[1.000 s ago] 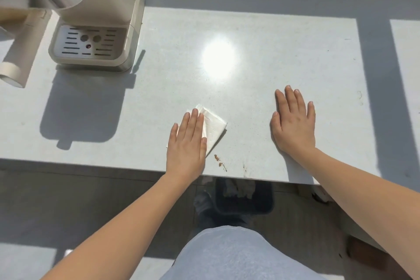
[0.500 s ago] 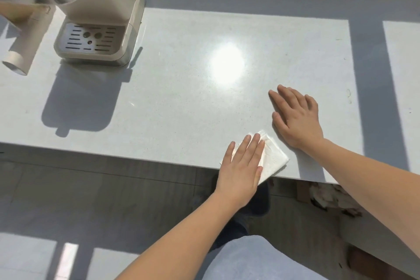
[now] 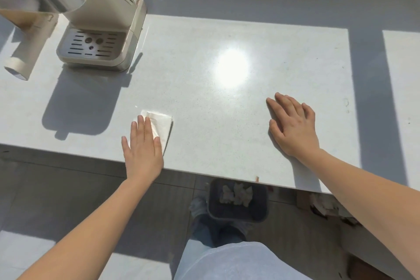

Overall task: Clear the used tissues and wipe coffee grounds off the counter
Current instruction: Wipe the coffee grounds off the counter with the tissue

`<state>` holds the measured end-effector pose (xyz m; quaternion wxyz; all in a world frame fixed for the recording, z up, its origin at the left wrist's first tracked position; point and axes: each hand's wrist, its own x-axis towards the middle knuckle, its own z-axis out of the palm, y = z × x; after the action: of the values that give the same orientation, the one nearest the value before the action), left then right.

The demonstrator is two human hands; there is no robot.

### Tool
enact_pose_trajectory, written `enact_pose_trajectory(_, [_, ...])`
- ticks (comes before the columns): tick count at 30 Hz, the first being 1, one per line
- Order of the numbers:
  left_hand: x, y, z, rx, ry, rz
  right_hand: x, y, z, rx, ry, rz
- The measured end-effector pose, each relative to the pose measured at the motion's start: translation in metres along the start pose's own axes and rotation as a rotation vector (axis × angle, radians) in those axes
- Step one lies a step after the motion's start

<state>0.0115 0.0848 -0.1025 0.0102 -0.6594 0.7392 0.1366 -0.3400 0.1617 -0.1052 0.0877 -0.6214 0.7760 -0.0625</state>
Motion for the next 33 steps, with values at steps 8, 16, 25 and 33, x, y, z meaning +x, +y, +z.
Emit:
enact_pose_trajectory(8, [-0.079,0.154,0.043,0.045,-0.093,0.472,0.0,0.002,0.001,0.037,0.029,0.005])
enact_pose_trajectory(16, [-0.116,0.223,0.059,0.114,-0.23,0.516,0.0,0.006,0.001,0.037,-0.004,-0.027])
enact_pose_trajectory(25, [-0.116,0.197,0.058,0.209,-0.202,0.848,-0.058,0.001,-0.044,0.493,-0.007,-0.021])
enact_pose_trajectory(33, [-0.109,0.132,0.045,0.273,-0.207,0.958,-0.163,-0.041,-0.004,0.005,-0.199,-0.128])
